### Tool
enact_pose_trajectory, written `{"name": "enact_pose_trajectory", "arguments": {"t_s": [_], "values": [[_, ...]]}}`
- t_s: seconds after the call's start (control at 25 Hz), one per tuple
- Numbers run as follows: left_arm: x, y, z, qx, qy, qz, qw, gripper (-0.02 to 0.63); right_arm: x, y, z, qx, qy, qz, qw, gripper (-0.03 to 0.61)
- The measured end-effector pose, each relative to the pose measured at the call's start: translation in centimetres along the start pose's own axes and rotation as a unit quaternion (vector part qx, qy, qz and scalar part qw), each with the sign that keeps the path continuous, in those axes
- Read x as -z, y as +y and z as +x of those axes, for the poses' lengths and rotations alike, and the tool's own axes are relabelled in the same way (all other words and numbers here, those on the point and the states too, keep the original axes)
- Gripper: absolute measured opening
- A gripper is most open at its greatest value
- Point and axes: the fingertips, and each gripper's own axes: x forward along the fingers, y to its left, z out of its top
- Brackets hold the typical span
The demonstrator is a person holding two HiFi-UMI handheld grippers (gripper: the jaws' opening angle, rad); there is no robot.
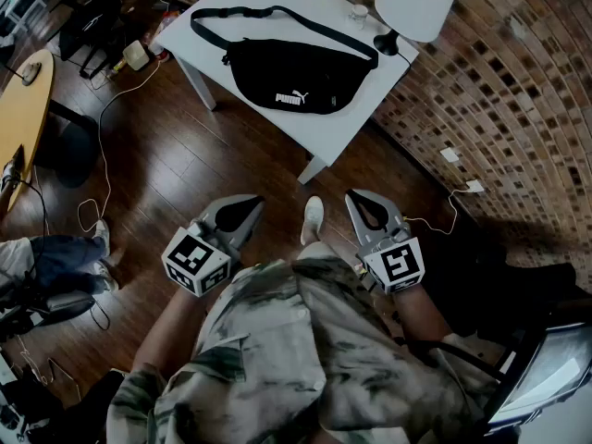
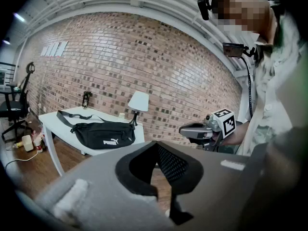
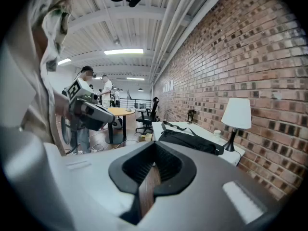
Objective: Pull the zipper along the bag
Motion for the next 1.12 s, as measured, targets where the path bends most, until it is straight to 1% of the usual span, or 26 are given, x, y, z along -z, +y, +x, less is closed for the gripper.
{"name": "enact_pose_trajectory", "arguments": {"t_s": [0.08, 0.24, 0.28, 0.4, 0.52, 0.6, 0.76, 0.84, 0.92, 1.12], "values": [[-2.0, 1.6, 3.7, -0.003, -0.003, -0.002, 1.0, -0.002, -0.6, -3.7, 2.3, -0.016, 0.006, -0.005, 1.0, 0.006], [-4.8, 4.9, 11.1, -0.017, 0.005, 0.005, 0.9998, 0.0, -0.2, -11.0, 6.8, -0.05, 0.018, -0.068, 0.996, 0.006], [-5.2, 5.7, 12.8, -0.02, 0.007, 0.006, 0.9998, 0.0, 0.1, -12.5, 7.9, -0.058, 0.02, -0.072, 0.996, 0.006], [-5.8, 7.9, 17.1, -0.02, 0.017, -0.003, 0.9997, 0.002, 1.0, -15.7, 11.3, -0.067, 0.029, -0.049, 0.996, 0.006], [-5.5, 9.7, 20.3, -0.017, 0.04, -0.004, 0.9991, 0.002, 2.0, -17.7, 14.3, -0.066, 0.044, -0.03, 0.996, 0.006], [-5.0, 11.3, 22.2, -0.013, 0.058, 0.007, 0.9982, 0.002, 2.7, -18.8, 16.5, -0.064, 0.057, -0.037, 0.996, 0.006], [-3.6, 13.9, 26.0, 0.016, 0.107, 0.033, 0.9936, 0.002, 5.1, -20.0, 20.9, -0.06, 0.085, -0.04, 0.994, 0.006], [-3.2, 15.1, 28.1, 0.032, 0.129, 0.054, 0.9897, 0.005, 5.9, -20.8, 22.7, -0.051, 0.099, -0.037, 0.993, 0.006], [-2.7, 16.0, 29.9, 0.044, 0.152, 0.069, 0.985, 0.05, 7.2, -21.5, 24.3, -0.044, 0.12, -0.032, 0.991, 0.006], [0.3, 18.2, 33.5, 0.039, 0.215, 0.105, 0.97, 0.078, 11.0, -22.2, 27.9, -0.047, 0.178, -0.031, 0.982, 0.006]]}}
